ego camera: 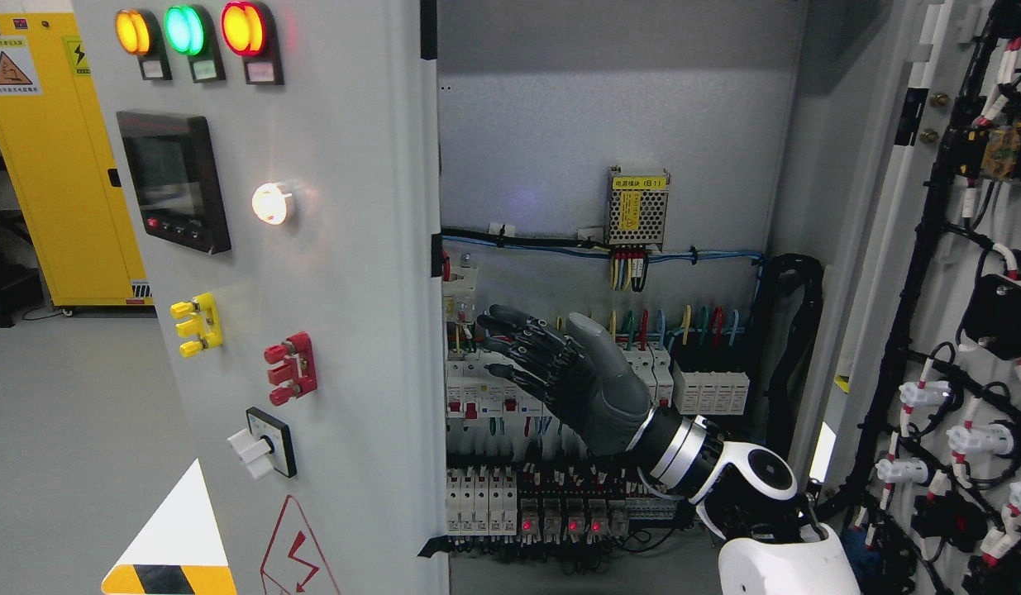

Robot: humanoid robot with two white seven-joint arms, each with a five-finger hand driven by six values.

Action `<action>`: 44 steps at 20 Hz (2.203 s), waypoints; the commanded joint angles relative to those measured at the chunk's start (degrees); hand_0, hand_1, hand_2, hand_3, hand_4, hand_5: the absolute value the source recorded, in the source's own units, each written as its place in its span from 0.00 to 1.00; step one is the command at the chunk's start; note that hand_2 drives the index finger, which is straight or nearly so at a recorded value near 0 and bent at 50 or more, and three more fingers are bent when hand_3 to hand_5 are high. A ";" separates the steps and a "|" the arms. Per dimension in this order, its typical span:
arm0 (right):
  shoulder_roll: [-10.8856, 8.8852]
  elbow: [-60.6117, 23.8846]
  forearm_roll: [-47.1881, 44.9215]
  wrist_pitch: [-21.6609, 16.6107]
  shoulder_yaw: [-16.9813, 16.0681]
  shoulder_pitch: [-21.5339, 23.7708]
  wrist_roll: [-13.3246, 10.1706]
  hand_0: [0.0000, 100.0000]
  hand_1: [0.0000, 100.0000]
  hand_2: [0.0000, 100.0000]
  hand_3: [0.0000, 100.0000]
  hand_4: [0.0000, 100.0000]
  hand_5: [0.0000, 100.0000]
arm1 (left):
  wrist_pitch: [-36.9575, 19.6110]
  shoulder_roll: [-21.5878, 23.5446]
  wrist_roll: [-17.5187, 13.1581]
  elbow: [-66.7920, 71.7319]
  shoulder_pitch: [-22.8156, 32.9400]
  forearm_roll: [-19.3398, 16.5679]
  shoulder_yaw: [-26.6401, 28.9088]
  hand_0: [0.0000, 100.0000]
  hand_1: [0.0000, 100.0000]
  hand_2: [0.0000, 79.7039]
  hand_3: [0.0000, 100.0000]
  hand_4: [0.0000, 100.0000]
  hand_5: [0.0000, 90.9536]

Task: Open door with both hands
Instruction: 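Pull the lamp door open toward the robot with the right hand, then withdraw the right hand down away from the cabinet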

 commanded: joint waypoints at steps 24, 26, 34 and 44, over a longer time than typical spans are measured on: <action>-3.76 -16.43 -9.44 0.61 25.02 8.88 -3.03 0.27 0.00 0.00 0.00 0.00 0.00 | -0.02 -1.49 0.09 -1.49 -1.32 0.00 0.00 0.00 0.00 0.00 0.00 0.00 0.00; -3.41 -16.79 -9.44 0.61 26.52 9.50 -3.03 0.27 0.00 0.00 0.00 0.00 0.00 | 0.07 -1.49 0.00 -1.49 -1.32 0.00 0.00 0.00 0.00 0.00 0.00 0.00 0.00; 0.89 -17.05 -8.65 0.61 32.58 9.50 -4.43 0.27 0.00 0.00 0.00 0.00 0.00 | -0.02 -1.49 0.00 -1.58 -1.40 0.00 0.00 0.00 0.00 0.00 0.00 0.00 0.00; 6.87 -16.09 -8.57 0.70 36.36 9.24 -6.37 0.26 0.00 0.00 0.00 0.00 0.00 | 0.07 -1.49 0.00 -1.49 -1.32 0.00 0.00 0.00 0.00 0.00 0.00 0.00 0.00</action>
